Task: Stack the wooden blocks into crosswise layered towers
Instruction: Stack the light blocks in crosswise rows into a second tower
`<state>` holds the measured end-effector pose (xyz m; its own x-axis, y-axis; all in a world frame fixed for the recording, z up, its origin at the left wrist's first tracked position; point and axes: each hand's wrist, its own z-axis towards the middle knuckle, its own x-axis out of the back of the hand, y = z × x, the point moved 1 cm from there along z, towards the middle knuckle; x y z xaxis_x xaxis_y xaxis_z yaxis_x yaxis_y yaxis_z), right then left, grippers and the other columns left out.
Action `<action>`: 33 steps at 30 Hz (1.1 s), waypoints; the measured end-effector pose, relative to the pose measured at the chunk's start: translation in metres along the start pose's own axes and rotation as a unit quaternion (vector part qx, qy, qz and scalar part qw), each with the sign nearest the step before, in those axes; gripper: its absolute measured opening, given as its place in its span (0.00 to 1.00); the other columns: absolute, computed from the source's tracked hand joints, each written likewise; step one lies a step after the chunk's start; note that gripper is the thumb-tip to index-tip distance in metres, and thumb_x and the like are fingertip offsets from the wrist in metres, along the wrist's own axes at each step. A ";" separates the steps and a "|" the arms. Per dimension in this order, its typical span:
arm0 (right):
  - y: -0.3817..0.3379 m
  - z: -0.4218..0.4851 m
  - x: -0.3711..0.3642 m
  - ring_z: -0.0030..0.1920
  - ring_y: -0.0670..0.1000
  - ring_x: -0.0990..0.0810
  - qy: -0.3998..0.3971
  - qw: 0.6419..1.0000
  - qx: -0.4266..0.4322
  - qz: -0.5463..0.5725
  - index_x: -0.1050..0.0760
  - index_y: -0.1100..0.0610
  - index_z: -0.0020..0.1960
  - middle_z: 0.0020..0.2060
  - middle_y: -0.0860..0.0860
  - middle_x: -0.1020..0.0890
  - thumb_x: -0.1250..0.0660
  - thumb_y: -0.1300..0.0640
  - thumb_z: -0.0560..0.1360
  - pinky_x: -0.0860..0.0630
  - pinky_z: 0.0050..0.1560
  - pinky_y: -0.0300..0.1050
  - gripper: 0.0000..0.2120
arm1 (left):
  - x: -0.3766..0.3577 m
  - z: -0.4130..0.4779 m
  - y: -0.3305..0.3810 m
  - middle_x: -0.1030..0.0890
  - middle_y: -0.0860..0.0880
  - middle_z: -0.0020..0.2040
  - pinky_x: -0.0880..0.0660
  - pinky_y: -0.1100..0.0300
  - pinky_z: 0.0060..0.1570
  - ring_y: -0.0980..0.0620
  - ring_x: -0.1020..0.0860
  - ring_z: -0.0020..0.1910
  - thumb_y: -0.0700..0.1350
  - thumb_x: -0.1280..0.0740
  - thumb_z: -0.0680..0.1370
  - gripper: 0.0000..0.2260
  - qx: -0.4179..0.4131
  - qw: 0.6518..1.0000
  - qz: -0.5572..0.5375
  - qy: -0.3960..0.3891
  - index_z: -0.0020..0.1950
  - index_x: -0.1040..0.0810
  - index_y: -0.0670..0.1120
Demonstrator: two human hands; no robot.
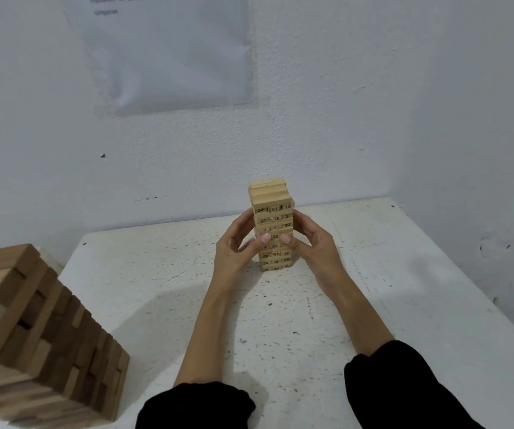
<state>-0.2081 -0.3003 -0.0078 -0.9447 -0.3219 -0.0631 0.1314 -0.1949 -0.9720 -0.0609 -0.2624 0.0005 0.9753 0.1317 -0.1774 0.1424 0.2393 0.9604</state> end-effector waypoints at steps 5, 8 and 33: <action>-0.001 0.004 0.005 0.66 0.45 0.29 -0.002 1.000 -0.007 0.010 0.34 0.49 0.70 0.64 0.48 0.24 0.27 0.44 0.65 0.30 0.66 0.51 0.36 | 0.009 0.007 -0.004 0.24 0.48 0.65 0.25 0.58 0.58 0.55 0.27 0.66 0.49 0.25 0.66 0.31 -0.004 1.000 -0.005 0.014 0.68 0.29 0.50; -0.002 0.008 0.007 0.67 0.47 0.29 -0.002 0.999 0.002 0.036 0.31 0.49 0.67 0.64 0.49 0.24 0.26 0.38 0.63 0.31 0.67 0.52 0.36 | 0.011 0.011 -0.005 0.23 0.48 0.65 0.26 0.54 0.61 0.53 0.28 0.67 0.50 0.25 0.64 0.31 -0.014 1.000 -0.010 0.008 0.67 0.28 0.52; 0.000 0.016 0.007 0.64 0.47 0.26 0.001 0.997 0.019 0.077 0.28 0.49 0.63 0.59 0.49 0.21 0.25 0.53 0.61 0.25 0.55 0.41 0.31 | 0.011 0.019 -0.009 0.20 0.51 0.60 0.24 0.56 0.56 0.51 0.26 0.65 0.47 0.25 0.65 0.26 -0.036 0.999 -0.039 -0.013 0.62 0.26 0.54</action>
<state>-0.2103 -0.3174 -0.0043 -0.9129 -0.3490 -0.2116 0.2864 -0.1783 -0.9414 -0.0484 -0.2811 -0.0057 0.9659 0.0862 -0.2442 0.2060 0.3160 0.9261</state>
